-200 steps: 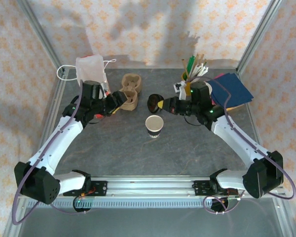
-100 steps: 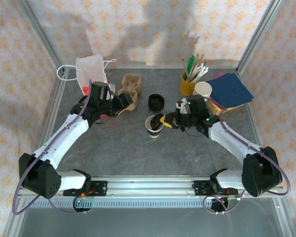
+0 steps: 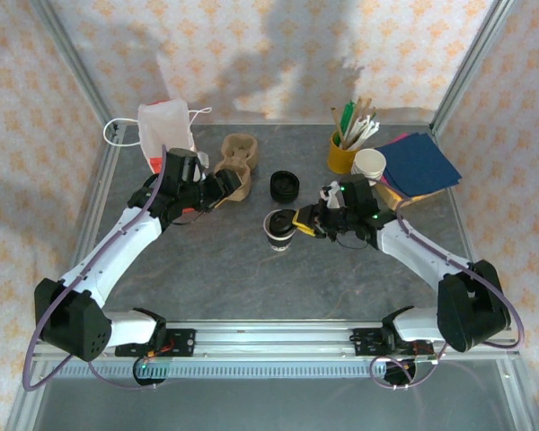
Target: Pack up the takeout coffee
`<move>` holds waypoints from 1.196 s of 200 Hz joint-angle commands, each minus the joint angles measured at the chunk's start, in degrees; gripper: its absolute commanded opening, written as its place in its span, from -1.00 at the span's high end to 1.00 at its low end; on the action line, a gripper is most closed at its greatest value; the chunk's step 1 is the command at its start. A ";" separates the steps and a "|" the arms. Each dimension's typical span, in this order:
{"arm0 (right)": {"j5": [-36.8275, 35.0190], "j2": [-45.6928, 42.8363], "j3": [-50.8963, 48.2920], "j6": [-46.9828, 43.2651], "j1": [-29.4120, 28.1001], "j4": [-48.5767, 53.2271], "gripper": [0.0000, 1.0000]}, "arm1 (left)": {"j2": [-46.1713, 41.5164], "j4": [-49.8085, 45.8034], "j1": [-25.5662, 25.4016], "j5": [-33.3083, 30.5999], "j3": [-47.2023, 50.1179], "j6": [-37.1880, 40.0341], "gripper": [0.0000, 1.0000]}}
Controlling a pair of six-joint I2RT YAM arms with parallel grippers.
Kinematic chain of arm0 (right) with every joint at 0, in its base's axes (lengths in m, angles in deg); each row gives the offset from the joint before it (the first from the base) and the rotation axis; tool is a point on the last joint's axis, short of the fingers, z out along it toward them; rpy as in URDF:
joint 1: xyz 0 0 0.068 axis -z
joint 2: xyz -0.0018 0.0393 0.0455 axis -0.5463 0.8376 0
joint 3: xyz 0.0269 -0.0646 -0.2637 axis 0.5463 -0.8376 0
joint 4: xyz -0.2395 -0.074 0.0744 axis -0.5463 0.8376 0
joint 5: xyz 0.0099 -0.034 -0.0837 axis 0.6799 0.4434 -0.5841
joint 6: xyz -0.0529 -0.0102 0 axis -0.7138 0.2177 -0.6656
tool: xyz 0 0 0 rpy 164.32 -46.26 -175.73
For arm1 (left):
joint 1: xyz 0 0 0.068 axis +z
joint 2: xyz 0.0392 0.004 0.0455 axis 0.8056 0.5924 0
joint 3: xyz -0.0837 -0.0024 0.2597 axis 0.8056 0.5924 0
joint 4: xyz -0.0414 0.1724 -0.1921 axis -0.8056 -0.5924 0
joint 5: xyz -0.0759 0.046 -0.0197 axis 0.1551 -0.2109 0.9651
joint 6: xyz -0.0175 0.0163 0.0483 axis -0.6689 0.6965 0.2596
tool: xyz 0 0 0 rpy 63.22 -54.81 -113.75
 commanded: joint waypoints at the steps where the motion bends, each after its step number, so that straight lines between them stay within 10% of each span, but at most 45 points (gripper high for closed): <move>1: -1.53 1.20 0.43 -1.77 0.38 1.17 0.52 | 0.03 0.84 -0.39 -0.70 -0.27 -0.03 -0.31; 124: -7.75 2.64 4.62 -10.08 0.32 9.99 0.41 | 0.69 1.96 -0.44 -0.44 1.27 2.01 -0.33; 239: -10.63 0.56 0.77 -13.88 0.24 -1.29 0.17 | 6.41 27.31 -4.68 13.71 17.33 13.03 -0.95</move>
